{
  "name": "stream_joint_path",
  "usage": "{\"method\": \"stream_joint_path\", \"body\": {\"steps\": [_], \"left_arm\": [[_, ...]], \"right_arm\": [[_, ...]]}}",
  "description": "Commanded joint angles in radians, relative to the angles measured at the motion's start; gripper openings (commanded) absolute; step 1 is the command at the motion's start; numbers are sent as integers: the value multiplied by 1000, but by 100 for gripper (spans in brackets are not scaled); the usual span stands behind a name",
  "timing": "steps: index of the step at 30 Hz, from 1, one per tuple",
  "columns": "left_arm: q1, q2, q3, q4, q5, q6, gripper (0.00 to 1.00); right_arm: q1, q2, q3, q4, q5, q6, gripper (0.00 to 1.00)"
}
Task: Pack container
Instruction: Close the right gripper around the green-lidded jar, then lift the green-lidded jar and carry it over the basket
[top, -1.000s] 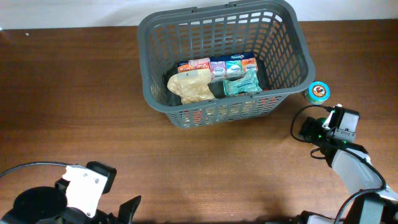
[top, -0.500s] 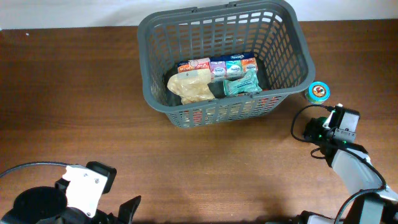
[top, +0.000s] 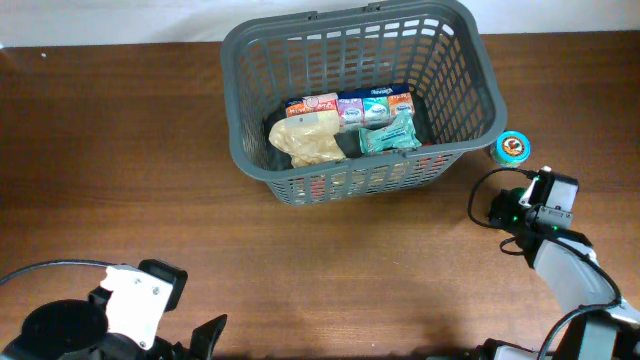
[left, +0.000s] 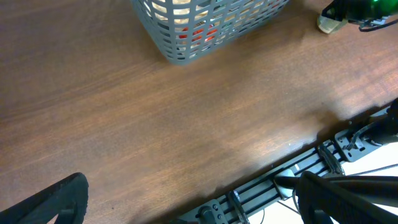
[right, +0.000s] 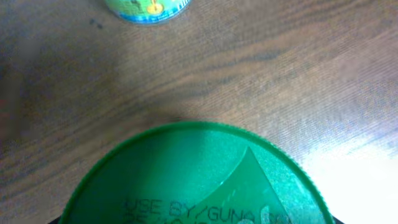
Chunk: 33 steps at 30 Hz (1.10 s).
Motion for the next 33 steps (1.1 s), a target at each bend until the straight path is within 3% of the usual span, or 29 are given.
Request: {"method": "stream_joint_path", "body": {"steps": [1, 7, 13, 17, 21, 25, 33], "left_arm": [[-2, -2, -2, 0, -8, 19, 99], [-2, -2, -2, 0, -8, 19, 99], [-2, -2, -2, 0, -8, 19, 99], [-2, -2, -2, 0, -8, 19, 99], [-2, -2, -2, 0, -8, 19, 99], [-2, -2, -2, 0, -8, 19, 99], [-2, -2, -2, 0, -8, 19, 99]], "right_arm": [[-10, -62, 94, -71, 26, 9, 50], [-48, -156, 330, -287, 166, 7, 52], [-60, -193, 614, -417, 165, 8, 52], [-26, -201, 827, -419, 48, 8, 52], [104, -199, 960, -342, -34, 8, 52], [284, -176, 972, -243, -34, 4, 52], [594, 61, 973, -150, 35, -53, 54]]}}
